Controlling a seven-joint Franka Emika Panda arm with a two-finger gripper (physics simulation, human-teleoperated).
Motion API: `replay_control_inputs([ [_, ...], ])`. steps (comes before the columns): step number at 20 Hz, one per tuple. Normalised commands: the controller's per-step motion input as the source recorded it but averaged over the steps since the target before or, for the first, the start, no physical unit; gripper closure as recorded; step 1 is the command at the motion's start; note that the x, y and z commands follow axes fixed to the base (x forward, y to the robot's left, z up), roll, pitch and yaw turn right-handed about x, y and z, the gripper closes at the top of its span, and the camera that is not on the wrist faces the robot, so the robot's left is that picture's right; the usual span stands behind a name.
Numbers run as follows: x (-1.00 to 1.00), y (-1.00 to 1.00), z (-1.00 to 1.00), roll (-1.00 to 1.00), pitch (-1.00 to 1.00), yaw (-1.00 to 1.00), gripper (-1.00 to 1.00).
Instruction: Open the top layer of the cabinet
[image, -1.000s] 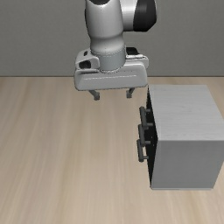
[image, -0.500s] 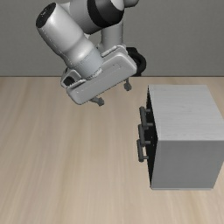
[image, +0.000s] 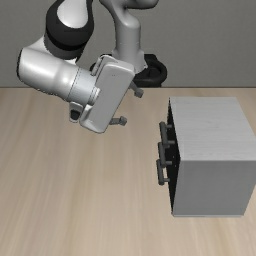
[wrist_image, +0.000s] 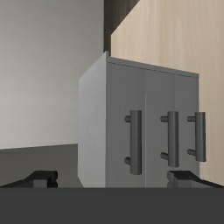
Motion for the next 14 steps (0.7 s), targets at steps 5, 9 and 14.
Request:
replay_control_inputs([
  [5,0.00,0.00,0.00,0.45,0.00,0.00,-1.00],
  [9,0.00,0.00,-0.50,0.17,0.00,0.00,-1.00],
  [14,0.00,0.40,-0.60,0.00,0.00,0.00,-1.00],
])
